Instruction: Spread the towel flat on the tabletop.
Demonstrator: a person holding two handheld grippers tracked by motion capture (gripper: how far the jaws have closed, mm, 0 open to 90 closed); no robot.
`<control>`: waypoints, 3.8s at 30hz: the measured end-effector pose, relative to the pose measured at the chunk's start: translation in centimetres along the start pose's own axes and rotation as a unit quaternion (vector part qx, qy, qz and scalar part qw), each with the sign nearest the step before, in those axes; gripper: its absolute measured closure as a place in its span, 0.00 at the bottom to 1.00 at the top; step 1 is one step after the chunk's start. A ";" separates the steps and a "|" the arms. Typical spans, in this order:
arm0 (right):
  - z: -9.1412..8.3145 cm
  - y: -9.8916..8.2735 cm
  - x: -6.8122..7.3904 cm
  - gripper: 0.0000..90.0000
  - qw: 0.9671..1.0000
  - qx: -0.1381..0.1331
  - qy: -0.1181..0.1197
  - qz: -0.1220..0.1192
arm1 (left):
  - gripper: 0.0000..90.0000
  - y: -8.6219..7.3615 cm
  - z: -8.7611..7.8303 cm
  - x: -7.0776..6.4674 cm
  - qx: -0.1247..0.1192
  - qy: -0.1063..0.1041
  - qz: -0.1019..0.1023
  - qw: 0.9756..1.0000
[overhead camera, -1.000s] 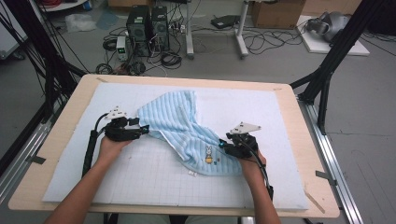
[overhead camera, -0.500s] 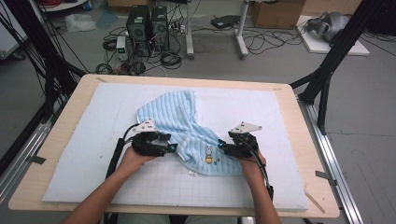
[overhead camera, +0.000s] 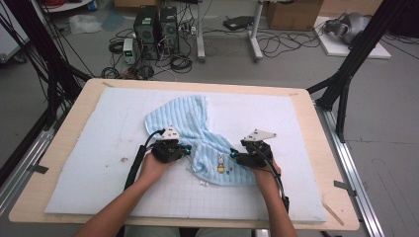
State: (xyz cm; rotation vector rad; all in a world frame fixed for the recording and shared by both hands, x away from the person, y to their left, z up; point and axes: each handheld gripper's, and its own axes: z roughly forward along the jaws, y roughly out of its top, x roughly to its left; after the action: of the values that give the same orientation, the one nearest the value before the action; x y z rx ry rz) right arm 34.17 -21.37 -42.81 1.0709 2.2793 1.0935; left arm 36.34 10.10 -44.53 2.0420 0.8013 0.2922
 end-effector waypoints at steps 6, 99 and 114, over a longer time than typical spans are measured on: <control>-0.1 0.0 -0.1 0.50 1.000 -0.004 0.000 -0.001 | 1.00 0.0 -1.2 2.2 -0.029 0.035 -0.041 0.998; 1.7 -0.9 8.4 0.92 0.983 0.032 0.162 -0.085 | 0.46 -5.2 -9.1 2.5 -0.064 0.048 -0.071 0.994; 0.7 -1.3 9.2 0.79 0.937 0.057 0.331 -0.092 | 0.46 -5.6 -9.6 3.6 -0.079 0.063 -0.080 0.992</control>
State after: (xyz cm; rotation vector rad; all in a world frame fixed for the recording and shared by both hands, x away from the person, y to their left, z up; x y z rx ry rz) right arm 28.16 -14.39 -44.43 0.5460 2.9146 1.4094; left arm 32.03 20.92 -43.97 1.8144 0.9827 0.3828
